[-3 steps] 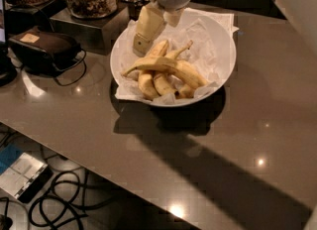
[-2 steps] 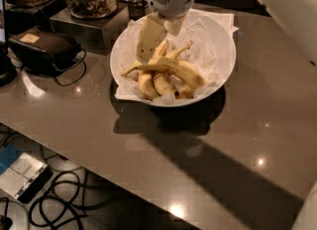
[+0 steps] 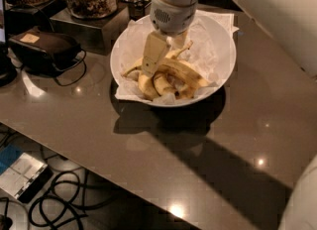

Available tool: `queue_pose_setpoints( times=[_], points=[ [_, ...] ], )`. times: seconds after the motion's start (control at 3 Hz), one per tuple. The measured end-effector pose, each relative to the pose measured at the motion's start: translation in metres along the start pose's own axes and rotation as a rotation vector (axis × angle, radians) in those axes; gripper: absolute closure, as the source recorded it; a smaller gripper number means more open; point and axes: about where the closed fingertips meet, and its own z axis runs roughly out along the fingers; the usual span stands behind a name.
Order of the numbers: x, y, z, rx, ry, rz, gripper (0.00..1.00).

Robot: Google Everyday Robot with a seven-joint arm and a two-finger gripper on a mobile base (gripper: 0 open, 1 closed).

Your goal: Pick banana from white bowl

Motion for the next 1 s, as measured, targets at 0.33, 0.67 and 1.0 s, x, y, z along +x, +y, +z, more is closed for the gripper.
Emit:
queue_pose_setpoints(
  times=[0.33, 0.67, 1.0],
  points=[
    [0.005, -0.006, 0.014, -0.002, 0.033, 0.017, 0.23],
    [0.010, -0.015, 0.029, -0.007, 0.064, 0.037, 0.23],
    [0.019, -0.025, 0.042, -0.013, 0.093, 0.063, 0.27]
  ],
)
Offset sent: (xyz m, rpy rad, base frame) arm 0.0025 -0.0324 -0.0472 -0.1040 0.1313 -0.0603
